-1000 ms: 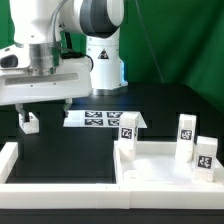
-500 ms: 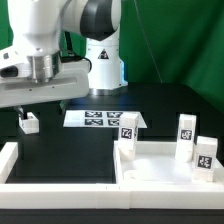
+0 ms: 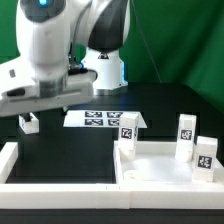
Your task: Assemble square table
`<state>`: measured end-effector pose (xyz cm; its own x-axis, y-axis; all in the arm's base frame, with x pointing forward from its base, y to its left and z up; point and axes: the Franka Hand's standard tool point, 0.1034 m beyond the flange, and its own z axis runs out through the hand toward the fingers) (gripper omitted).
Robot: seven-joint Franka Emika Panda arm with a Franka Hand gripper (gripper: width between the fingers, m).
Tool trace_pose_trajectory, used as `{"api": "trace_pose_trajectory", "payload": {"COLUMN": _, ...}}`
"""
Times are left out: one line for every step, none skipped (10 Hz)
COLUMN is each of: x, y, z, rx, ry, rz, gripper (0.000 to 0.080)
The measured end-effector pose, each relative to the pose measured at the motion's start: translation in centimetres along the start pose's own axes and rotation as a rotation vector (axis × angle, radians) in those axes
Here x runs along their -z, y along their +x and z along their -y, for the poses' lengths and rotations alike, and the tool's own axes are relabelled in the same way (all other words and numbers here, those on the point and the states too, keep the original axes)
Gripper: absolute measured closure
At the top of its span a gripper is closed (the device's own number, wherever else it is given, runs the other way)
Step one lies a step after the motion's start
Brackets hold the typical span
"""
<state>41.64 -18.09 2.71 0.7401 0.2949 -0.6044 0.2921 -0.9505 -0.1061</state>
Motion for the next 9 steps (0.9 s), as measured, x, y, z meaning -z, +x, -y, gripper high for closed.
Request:
{"api": "trace_pose_trajectory", "payload": {"x": -1.0, "y": -1.4, "z": -1.3, "rx": 0.034, "ry": 0.026, "rz": 0.073, "gripper": 0.0151}}
{"api": "trace_pose_trajectory", "payload": {"x": -0.6, "y": -2.6, "z": -3.0, "rx": 0.044, "ry": 0.01, "rz": 0.162, "gripper": 0.0151}}
{"api": "trace_pose_trajectory", "payload": {"x": -0.7, "y": -2.7, "z": -3.6, "rx": 0.044, "ry": -0.006, "rz": 0.197, "gripper": 0.0151}}
{"api": "trace_pose_trajectory", "payload": {"x": -1.0, "y": -2.8, "z": -3.2, "rx": 0.041, "ry": 0.005, "rz": 0.257, "gripper": 0.0151}}
{"api": "trace_pose_trajectory", "payload": {"x": -1.1, "y": -2.5, "z": -3.3, "rx": 0.044, "ry": 0.001, "rz": 0.262, "gripper": 0.0151}}
{"api": "trace_pose_trajectory", "payload": {"x": -1.1, "y": -2.5, "z": -3.3, "rx": 0.044, "ry": 0.001, "rz": 0.261, "gripper": 0.0151}}
{"api": "trace_pose_trajectory", "payload": {"x": -1.1, "y": -2.5, "z": -3.3, "rx": 0.044, "ry": 0.001, "rz": 0.261, "gripper": 0.0151}}
{"api": "trace_pose_trajectory", "payload": {"x": -1.1, "y": -2.4, "z": -3.2, "rx": 0.043, "ry": -0.001, "rz": 0.261, "gripper": 0.0151}}
{"api": "trace_pose_trajectory", "payload": {"x": -1.2, "y": -1.8, "z": -2.6, "rx": 0.031, "ry": -0.018, "rz": 0.262, "gripper": 0.0151}}
